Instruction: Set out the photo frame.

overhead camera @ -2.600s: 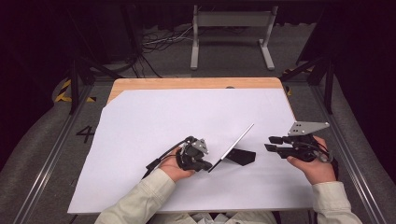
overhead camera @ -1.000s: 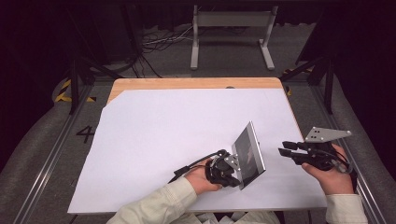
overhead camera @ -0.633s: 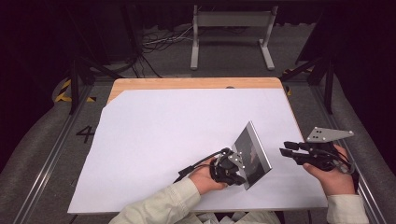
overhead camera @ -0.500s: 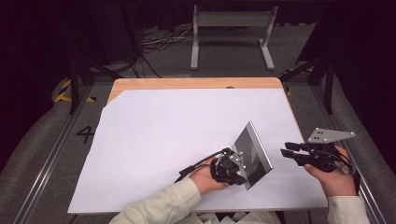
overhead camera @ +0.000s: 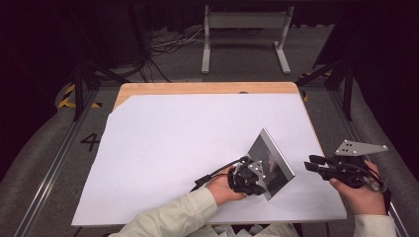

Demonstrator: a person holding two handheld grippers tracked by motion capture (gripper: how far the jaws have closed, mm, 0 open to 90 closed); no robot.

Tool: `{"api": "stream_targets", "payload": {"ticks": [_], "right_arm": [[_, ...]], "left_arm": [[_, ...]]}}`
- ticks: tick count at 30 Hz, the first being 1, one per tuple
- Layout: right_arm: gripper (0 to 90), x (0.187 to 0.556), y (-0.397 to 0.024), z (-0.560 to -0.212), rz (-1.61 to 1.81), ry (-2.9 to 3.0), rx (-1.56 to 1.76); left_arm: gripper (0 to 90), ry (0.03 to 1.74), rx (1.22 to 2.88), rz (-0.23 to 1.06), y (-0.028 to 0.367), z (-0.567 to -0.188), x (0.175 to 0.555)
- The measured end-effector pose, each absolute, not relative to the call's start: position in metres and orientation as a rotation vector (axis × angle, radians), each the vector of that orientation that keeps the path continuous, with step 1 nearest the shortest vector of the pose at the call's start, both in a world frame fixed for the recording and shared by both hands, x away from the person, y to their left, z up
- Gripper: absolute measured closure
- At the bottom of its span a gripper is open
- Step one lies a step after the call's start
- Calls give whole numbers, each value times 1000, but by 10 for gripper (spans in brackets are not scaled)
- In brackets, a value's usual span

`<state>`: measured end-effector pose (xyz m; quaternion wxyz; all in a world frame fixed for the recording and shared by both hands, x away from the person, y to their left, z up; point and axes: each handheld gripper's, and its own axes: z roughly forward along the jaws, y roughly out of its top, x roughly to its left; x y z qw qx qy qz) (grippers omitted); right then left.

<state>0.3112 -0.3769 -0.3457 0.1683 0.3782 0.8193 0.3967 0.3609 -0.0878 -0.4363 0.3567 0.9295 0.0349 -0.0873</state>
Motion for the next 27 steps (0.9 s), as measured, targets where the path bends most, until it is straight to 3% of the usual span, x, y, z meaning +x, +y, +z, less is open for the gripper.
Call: {"api": "stream_targets", "payload": {"ticks": [27], "right_arm": [[650, 331, -363, -339, 1181, 2386, 1197]], "left_arm": [[880, 246, 2394, -57, -9, -420, 377]]}}
